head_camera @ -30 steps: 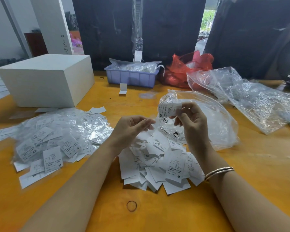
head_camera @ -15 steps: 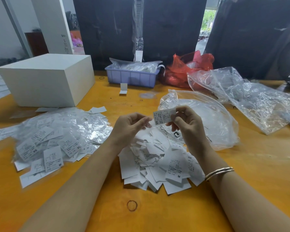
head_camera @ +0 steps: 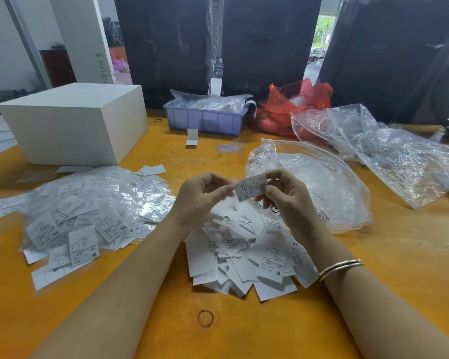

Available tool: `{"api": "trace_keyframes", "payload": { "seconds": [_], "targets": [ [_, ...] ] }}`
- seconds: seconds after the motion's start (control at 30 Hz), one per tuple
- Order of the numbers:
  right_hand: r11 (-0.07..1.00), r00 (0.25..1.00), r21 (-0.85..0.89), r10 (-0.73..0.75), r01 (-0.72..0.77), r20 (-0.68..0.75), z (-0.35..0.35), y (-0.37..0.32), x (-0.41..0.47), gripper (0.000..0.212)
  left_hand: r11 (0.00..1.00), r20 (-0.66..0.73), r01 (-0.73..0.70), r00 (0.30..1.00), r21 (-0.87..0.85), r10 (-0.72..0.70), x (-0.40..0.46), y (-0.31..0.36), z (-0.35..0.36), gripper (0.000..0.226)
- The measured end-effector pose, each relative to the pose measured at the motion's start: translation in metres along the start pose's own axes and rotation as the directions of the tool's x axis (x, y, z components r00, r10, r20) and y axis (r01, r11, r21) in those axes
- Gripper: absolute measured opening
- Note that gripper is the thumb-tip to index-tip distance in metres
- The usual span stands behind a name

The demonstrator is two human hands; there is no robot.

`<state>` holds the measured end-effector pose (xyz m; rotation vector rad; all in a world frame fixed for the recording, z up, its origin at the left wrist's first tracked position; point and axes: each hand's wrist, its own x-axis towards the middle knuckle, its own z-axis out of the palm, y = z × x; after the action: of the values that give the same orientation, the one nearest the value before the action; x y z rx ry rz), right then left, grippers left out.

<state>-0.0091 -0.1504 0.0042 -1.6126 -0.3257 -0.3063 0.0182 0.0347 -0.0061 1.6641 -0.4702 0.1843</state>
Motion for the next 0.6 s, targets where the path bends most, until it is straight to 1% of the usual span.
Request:
{"api": "trace_keyframes", "payload": {
  "seconds": [0.07, 0.13, 0.2, 0.3, 0.43, 0.6],
  "targets": [
    [0.999, 0.995, -0.011, -0.032, 0.031, -0.094, -0.001, 0.000, 0.001, 0.019, 1.000, -0.003, -0.001, 1.000, -0.005, 0.001, 0.000, 0.001, 0.000, 0.002],
    [0.996, 0.981, 0.031, -0.072, 0.079, -0.179, -0.003, -0.002, 0.003, 0.021, 1.000, -0.013, -0.009, 1.000, 0.000, 0.009, -0.001, 0.002, -0.001, 0.012],
    [0.987, 0.970, 0.087, -0.112, 0.133, -0.215, -0.004, -0.005, 0.004, 0.021, 1.000, -0.014, -0.011, 1.000, -0.011, 0.011, -0.001, 0.003, -0.002, 0.017],
    [0.975, 0.967, 0.104, -0.174, 0.195, -0.186, -0.001, -0.009, 0.003, 0.013, 1.000, 0.001, -0.015, 1.000, -0.020, 0.015, -0.001, 0.005, 0.000, 0.020],
    [0.971, 0.964, 0.075, -0.214, 0.228, -0.158, 0.002, -0.010, 0.002, 0.015, 0.999, 0.018, -0.017, 1.000, -0.036, 0.018, -0.002, 0.007, 0.000, 0.021],
    [0.968, 0.958, 0.058, -0.234, 0.246, -0.163, 0.001, -0.008, 0.002, 0.011, 0.999, 0.038, -0.025, 0.999, -0.036, 0.027, -0.003, 0.007, 0.000, 0.019]
  ]
}}
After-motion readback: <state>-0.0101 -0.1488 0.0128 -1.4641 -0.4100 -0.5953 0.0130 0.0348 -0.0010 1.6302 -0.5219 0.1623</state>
